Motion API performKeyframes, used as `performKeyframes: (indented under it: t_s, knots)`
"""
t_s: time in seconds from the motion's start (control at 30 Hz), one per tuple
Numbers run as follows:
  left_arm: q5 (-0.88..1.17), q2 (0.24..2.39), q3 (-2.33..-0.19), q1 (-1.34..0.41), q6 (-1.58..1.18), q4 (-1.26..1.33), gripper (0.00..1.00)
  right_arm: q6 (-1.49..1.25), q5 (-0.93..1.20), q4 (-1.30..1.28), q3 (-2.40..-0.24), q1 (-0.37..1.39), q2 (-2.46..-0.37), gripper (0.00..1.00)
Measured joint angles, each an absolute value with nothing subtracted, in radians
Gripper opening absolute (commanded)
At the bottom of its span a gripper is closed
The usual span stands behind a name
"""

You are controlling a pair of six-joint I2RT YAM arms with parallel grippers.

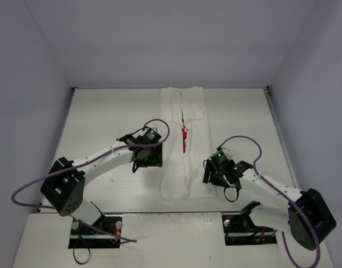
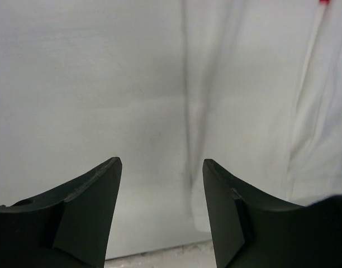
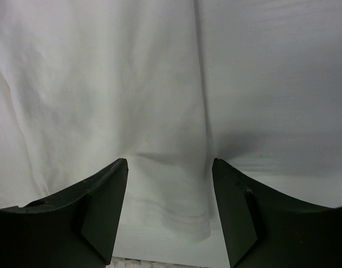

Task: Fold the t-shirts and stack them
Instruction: Grab the bottom of the folded rectangular tshirt with both arms

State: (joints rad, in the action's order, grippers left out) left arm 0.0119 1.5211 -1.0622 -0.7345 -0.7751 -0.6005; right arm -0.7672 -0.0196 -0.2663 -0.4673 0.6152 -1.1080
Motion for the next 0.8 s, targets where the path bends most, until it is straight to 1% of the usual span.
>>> performKeyframes:
  t_s: [0.13, 0.3, 0.47, 0.67, 0.8]
  knots:
    - [0.092, 1.503, -0.987, -0.816, -0.815, -0.592, 0.56, -0.862, -0.064, -0.323, -0.457, 0.696, -1.067, 0.6]
    - [0.184, 1.547, -0.878, -0.836, -0.858, -0.542, 0.55, -0.967, -0.108, -0.396, -0.456, 0.788, -1.062, 0.6]
    - [0.237, 1.551, -0.868, -0.838, -0.884, -0.486, 0.55, -1.052, -0.146, -0.447, -0.466, 0.861, -1.078, 0.6]
    - [0.277, 1.556, -0.868, -0.863, -0.902, -0.445, 0.55, -1.118, -0.165, -0.489, -0.475, 0.894, -1.087, 0.6]
    - [0.3, 1.548, -0.846, -0.878, -0.924, -0.432, 0.5, -1.144, -0.172, -0.51, -0.476, 0.905, -1.09, 0.6]
